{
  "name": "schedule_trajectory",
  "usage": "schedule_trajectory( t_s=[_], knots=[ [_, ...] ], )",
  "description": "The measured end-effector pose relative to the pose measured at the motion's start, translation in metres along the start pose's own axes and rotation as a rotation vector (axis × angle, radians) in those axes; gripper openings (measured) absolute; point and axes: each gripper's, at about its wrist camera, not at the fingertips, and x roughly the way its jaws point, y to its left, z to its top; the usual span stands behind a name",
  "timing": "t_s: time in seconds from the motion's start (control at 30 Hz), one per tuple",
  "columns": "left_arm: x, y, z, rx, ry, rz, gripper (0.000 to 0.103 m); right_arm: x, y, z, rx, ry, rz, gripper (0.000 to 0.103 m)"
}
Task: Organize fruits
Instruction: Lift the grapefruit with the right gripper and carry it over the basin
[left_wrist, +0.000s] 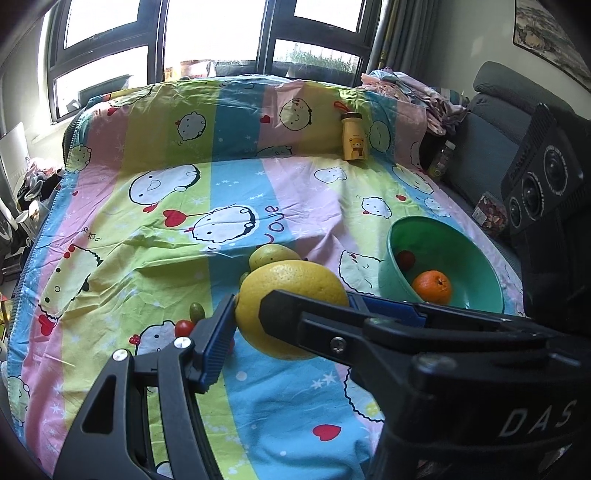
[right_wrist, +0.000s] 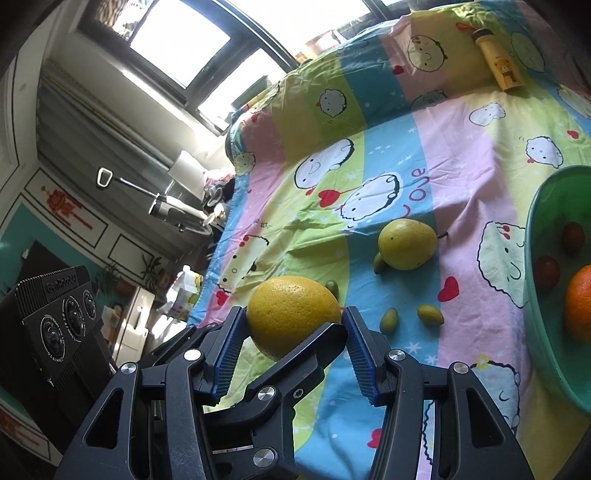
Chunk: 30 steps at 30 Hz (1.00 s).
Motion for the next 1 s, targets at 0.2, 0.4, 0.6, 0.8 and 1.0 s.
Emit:
schedule_trajectory(
  t_s=[0.2,0.4,0.6,0.8,1.0],
  knots=[
    [-0.003,-0.013,0.005,0.023,-0.021,-0.009,0.059,-0.016,-0.005,0.002,0.010,-0.036,-0.001,0.056],
    [-0.004,-0.028,0.010,0.050,-0.037,-0.027,0.059,-0.032,-0.010,0.004,0.012,-0.082,-0.010,0.056],
    [-0.001,-0.043,0.017,0.075,-0.041,-0.043,0.059,-0.046,-0.020,0.006,0.032,-0.118,-0.014,0.056],
    [0.003,-0.058,0.023,0.099,-0.045,-0.063,0.059,-0.058,-0.031,0.010,0.053,-0.153,-0.023,0.056],
    [0.006,-0.071,0.028,0.129,-0.041,-0.074,0.059,-0.070,-0.041,0.011,0.073,-0.182,-0.025,0.056]
  ],
)
